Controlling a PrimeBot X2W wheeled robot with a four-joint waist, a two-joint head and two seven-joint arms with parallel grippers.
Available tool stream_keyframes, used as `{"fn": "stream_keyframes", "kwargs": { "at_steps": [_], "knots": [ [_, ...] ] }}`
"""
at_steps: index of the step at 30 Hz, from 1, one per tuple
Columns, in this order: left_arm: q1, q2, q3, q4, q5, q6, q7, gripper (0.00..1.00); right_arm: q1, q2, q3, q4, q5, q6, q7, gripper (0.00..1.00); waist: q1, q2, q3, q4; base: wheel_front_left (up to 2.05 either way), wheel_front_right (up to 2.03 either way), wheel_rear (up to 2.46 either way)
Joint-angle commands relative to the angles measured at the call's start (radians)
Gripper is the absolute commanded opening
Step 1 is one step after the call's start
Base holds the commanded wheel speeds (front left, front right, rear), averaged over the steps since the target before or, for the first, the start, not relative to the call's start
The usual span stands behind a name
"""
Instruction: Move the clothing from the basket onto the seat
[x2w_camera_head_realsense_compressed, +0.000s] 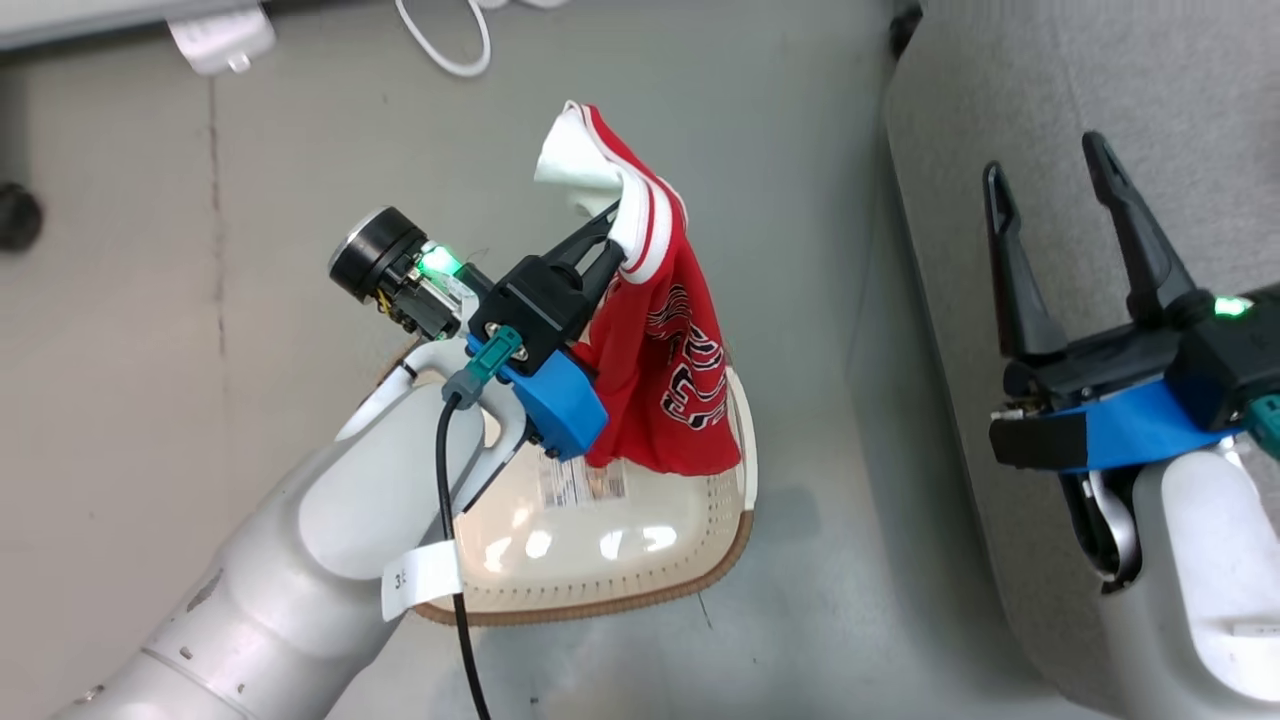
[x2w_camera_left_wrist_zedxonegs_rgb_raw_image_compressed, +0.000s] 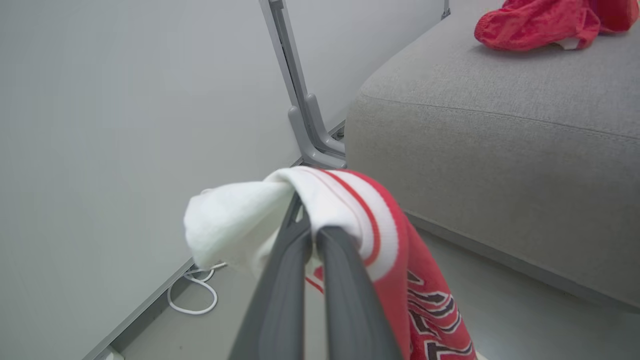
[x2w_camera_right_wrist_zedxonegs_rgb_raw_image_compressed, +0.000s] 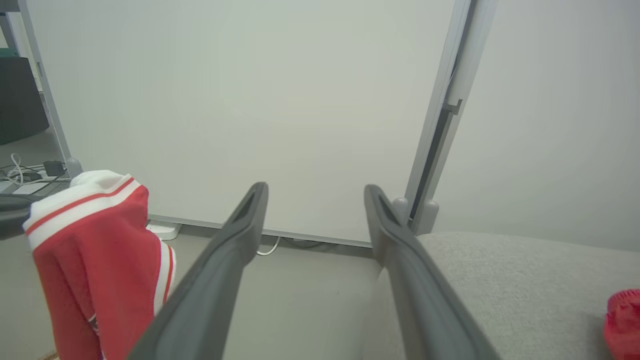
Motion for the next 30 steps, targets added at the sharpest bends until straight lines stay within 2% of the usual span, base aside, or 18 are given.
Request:
{"fn": "stream_keyframes", "kwargs": {
  "at_steps": [1, 13, 23, 30],
  "knots": [
    [0.016, -0.009, 0.016, -0.013, 0.008, 0.000, -0.005, 0.00, 0.026, 0.006, -0.004, 0.004, 0.008, 0.000, -0.004, 1.00, 0.0002, -0.0001, -0.063, 0.012, 0.00, 0.00, 0.00],
    [0.017, -0.074, 0.128, -0.067, 0.011, -0.003, -0.005, 0.00, 0.127, 0.024, -0.016, 0.031, 0.015, 0.000, -0.004, 1.00, 0.0002, -0.0001, -0.205, 0.043, 0.00, 0.00, 0.00],
    [0.008, -0.117, 0.130, -0.064, 0.009, -0.023, -0.005, 0.00, 0.191, 0.030, -0.025, 0.044, 0.021, 0.000, -0.004, 1.00, 0.0002, -0.0001, -0.300, 0.058, 0.00, 0.00, 0.00],
    [0.026, -0.124, 0.121, -0.041, 0.001, -0.034, -0.005, 0.00, 0.228, 0.037, -0.023, 0.037, 0.022, 0.000, -0.004, 1.00, 0.0002, -0.0001, -0.344, 0.067, 0.00, 0.00, 0.00]
  ]
}}
